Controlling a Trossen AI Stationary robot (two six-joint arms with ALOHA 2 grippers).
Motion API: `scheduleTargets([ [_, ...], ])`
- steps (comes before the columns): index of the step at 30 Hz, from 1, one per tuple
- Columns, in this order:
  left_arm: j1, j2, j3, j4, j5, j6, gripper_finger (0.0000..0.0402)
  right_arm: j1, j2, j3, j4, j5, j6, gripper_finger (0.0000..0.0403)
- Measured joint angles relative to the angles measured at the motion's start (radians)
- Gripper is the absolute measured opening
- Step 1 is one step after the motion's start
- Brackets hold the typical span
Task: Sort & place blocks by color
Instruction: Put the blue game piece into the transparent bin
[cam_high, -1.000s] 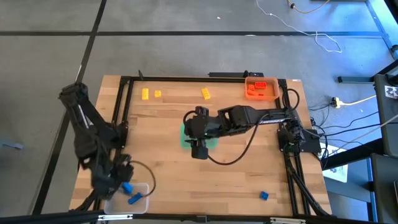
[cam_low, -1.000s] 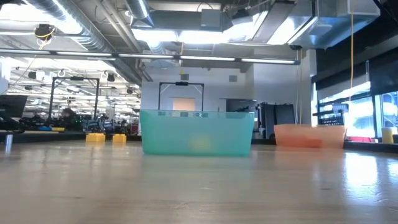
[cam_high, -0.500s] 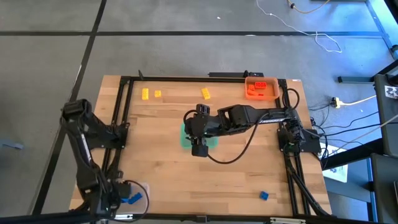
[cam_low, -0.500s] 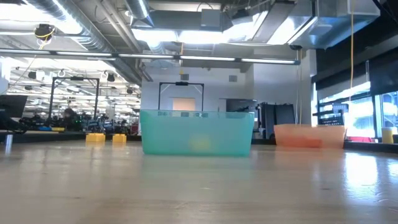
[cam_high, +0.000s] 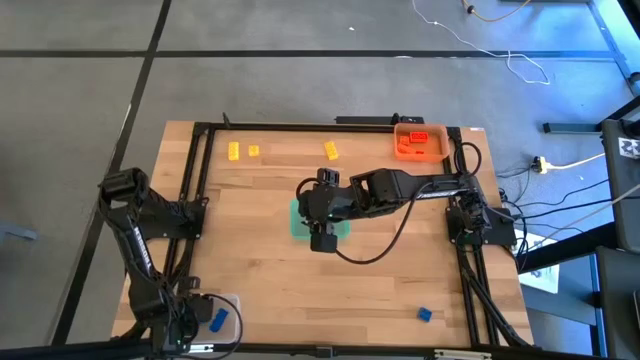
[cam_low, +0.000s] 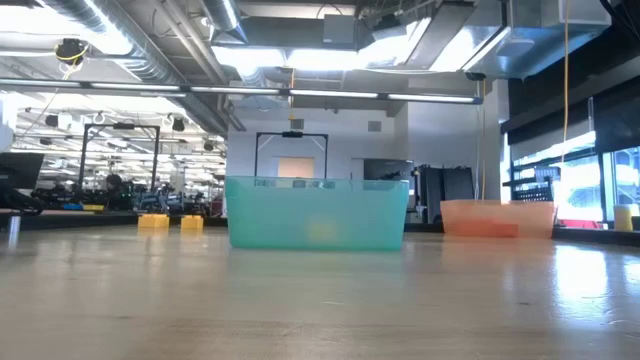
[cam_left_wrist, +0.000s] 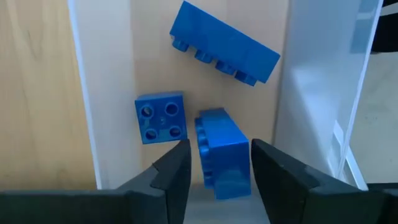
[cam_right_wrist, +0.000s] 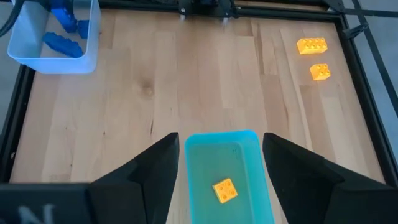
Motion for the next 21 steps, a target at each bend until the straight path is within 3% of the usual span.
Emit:
scheduleTargets([
  [4, 0.001, -0.001, 0.0, 0.0, 0.006, -0.002, 0.0159, 0.0, 0.0, 0.0, -0.047, -0.005, 0.013, 0.0231],
  [10, 0.009, -0.064, 0.0, -0.012, 0.02, -0.053, 0.0159, 0.018, -0.022, 0.0, -0.263, -0.04, 0.133, 0.0231],
  [14, 0.009, -0.153, 0.0, -0.045, -0.076, -0.077, 0.016, 0.042, -0.055, -0.001, -0.417, -0.009, 0.259, 0.0231],
  [21, 0.009, -0.35, 0.0, -0.168, -0.303, -0.096, 0.0161, 0.117, -0.14, -0.033, -0.405, -0.001, 0.353, 0.0231],
])
